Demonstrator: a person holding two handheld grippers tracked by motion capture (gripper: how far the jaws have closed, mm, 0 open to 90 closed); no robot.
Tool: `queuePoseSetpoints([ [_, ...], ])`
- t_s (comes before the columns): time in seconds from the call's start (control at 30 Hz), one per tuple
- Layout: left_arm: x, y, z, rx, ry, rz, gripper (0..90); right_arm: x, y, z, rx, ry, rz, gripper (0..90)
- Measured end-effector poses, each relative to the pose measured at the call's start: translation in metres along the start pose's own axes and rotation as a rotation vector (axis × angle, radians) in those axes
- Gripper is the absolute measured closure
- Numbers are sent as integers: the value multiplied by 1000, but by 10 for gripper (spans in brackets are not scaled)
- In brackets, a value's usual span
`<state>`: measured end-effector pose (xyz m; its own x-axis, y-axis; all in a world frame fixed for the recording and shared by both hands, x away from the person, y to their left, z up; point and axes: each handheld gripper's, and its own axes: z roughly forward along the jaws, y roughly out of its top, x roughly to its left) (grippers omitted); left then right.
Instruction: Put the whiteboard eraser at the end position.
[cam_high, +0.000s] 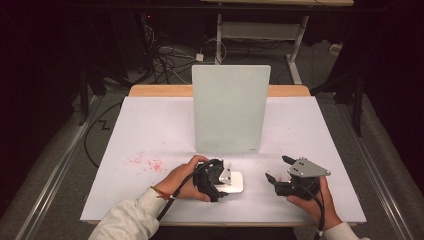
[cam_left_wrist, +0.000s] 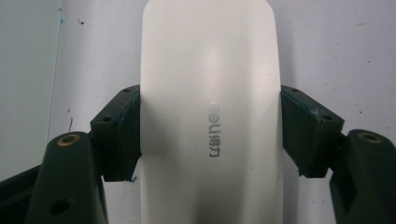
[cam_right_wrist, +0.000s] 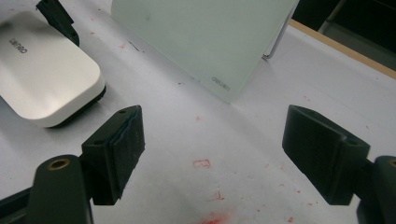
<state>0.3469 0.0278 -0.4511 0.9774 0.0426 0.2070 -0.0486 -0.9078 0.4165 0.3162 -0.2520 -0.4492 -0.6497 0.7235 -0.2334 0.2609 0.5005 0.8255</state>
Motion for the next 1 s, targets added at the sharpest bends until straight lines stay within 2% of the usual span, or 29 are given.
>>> queuePoseSetpoints([
  [0.13, 2, -1, 2, -13, -7, -20, 285, 1, 0, 1, 4, 3, -2, 215],
  [0.27, 0, -1, 1, -35, 11, -31, 276, 1, 0, 1, 4, 3, -1, 214],
  [0.4, -1, -2, -2, -86, 13, -45, 247, 1, 0, 1, 4, 5, -5, 215],
  [0.5, -4, -2, -7, -107, 45, -42, 233, 2, 0, 0, 2, 6, -7, 215],
  [0.57, -5, -3, -11, -129, 43, -46, 215, 2, 1, 0, 1, 6, -5, 215],
  [0.8, -7, -6, -19, -174, 87, -62, 212, 4, 1, 0, -2, 14, -8, 215],
  [1.0, -7, -8, -29, -241, 158, -86, 211, 5, 2, 0, -2, 16, -5, 215],
])
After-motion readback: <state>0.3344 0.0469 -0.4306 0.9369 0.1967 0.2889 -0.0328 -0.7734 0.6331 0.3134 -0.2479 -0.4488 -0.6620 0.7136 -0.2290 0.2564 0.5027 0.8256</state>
